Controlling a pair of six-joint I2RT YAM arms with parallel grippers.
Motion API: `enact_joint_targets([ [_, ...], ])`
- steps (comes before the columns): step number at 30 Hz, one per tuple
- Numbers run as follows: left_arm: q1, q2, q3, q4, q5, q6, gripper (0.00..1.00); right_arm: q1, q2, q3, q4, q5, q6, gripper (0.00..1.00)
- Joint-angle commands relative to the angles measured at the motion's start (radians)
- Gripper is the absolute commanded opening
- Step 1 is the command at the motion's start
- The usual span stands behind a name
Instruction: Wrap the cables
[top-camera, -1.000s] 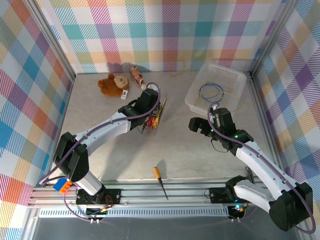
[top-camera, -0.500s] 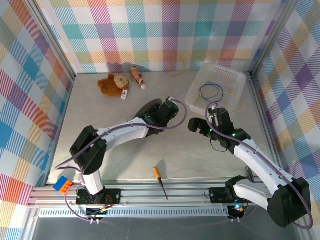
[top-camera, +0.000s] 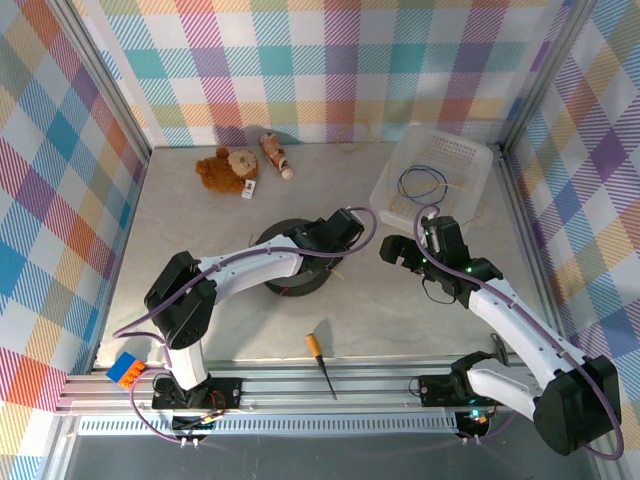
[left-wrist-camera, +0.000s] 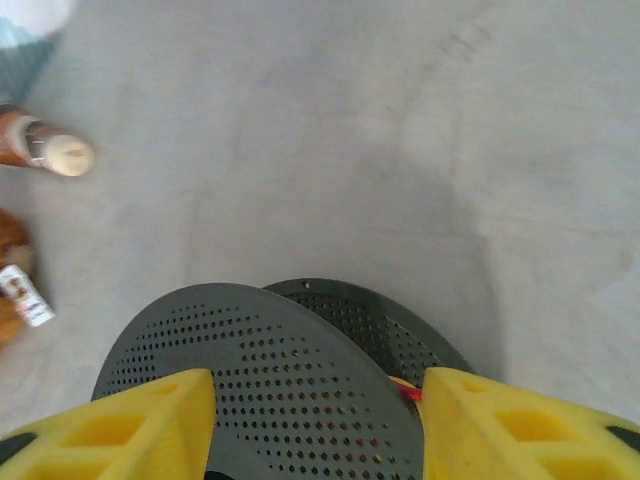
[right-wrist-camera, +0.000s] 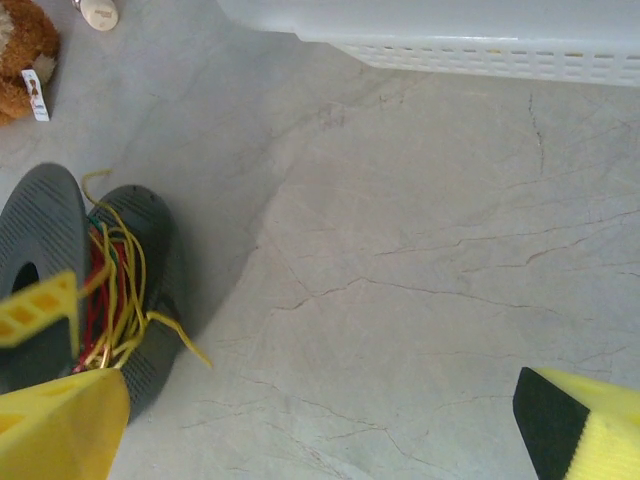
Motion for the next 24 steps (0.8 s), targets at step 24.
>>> enact_joint_targets([
  [24,0.083,-0.262,-0.095,0.029,0.482,-0.253,1.0,-0.009,0.026,-0.035,0.078,-0.145,-0.068,0.99],
])
